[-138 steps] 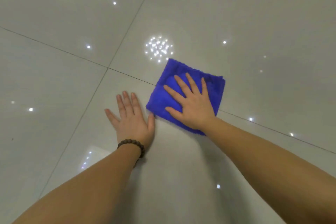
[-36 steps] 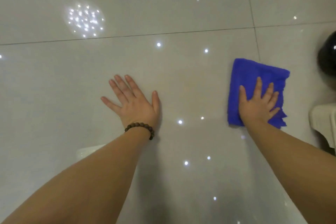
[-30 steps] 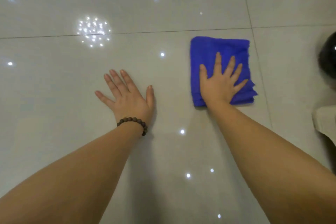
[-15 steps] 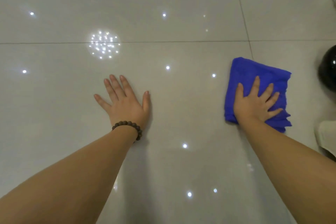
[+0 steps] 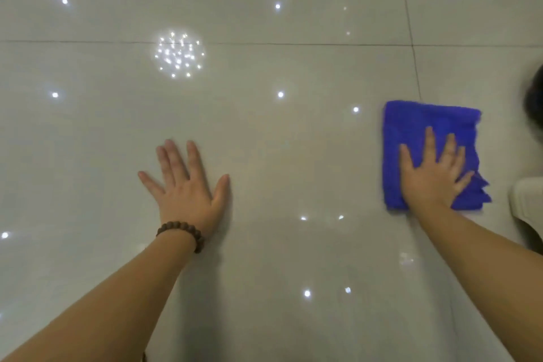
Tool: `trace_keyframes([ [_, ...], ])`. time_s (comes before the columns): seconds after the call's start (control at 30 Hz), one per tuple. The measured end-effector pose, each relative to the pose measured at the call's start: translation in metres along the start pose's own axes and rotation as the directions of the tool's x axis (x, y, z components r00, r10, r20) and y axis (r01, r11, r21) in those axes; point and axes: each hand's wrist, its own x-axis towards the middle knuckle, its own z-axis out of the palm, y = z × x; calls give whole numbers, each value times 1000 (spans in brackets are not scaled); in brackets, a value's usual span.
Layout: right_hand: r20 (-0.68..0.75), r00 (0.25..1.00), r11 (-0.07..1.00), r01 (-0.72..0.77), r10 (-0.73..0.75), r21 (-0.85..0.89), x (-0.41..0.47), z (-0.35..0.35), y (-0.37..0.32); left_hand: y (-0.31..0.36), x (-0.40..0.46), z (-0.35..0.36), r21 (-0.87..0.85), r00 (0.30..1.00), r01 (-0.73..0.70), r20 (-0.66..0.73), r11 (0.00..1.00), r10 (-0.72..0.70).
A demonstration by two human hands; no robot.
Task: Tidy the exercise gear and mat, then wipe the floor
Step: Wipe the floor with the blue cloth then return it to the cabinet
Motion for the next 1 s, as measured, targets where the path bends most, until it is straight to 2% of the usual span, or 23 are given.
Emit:
trace_keyframes([
  [0.07,23,960,956,-279,278,88,-8,2,-32,-16,-22,7,-4,994,106,13,994,-106],
  [0.1,24,963,958,-268,267,106,-24,5,-61,-20,-28,9,3,991,136,8,991,-136],
  [0.17,-43,997,994,67,-63,83,-70,22,-118,-22,-29,10,25,990,139,-5,990,-139],
  [0.2,-61,947,948,317,-314,30,-97,30,-140,-21,-27,10,32,992,130,-2,991,-130],
  [0.27,14,695,694,718,-719,-54,-120,36,-158,-22,-25,10,26,991,131,13,991,-131],
  [0.3,40,586,583,810,-809,-67,-111,34,-158,-23,-25,10,14,991,130,17,991,-130],
  [0.33,40,532,528,846,-846,-74,-96,32,-154,-25,-25,10,-5,992,125,15,992,-125],
  [0.37,30,550,546,834,-835,-78,-78,30,-152,-27,-25,11,-34,993,115,8,993,-115],
  [0.4,8,645,643,763,-764,-61,-60,27,-151,-28,-25,11,-76,995,103,-3,992,-104],
  [0.47,-4,915,914,402,-402,50,-39,20,-162,-35,-27,9,-191,992,115,-34,975,-124],
  [0.5,5,978,973,207,-209,103,-41,19,-175,-43,-29,8,-241,983,152,-60,958,-171],
  [0.53,11,995,988,93,-95,125,-54,21,-192,-56,-33,7,-273,967,210,-85,939,-241],
  [0.57,16,995,988,97,-100,124,-78,25,-210,-71,-37,7,-284,942,281,-103,917,-320],
  [0.6,-10,975,969,222,-223,111,-107,31,-224,-88,-43,7,-275,911,356,-111,893,-398],
  [0.63,-32,901,896,435,-434,86,-142,37,-233,-105,-49,8,-249,880,425,-110,870,-462],
  [0.67,-24,745,744,667,-666,37,-176,44,-236,-120,-56,8,-217,853,484,-99,848,-512],
  [0.7,19,520,520,854,-854,-9,-202,49,-235,-134,-62,8,-187,829,532,-86,826,-553],
  [0.73,63,305,304,952,-950,-32,-213,52,-234,-147,-67,9,-163,805,574,-69,803,-590],
  [0.77,89,155,154,988,-984,-22,-208,52,-235,-156,-72,9,-146,780,613,-46,777,-624],
  [0.8,86,101,100,995,-991,-12,-195,51,-238,-164,-75,9,-138,758,643,-25,753,-652],
  [0.87,67,208,205,978,-976,-47,-160,47,-250,-173,-80,13,-145,740,665,-7,733,-673],
  [0.93,57,455,453,890,-889,-44,-131,44,-268,-175,-80,17,-161,745,656,-23,738,-667],
  [1.0,65,648,647,761,-758,-40,-117,42,-292,-176,-79,18,-173,747,650,-36,740,-664],
])
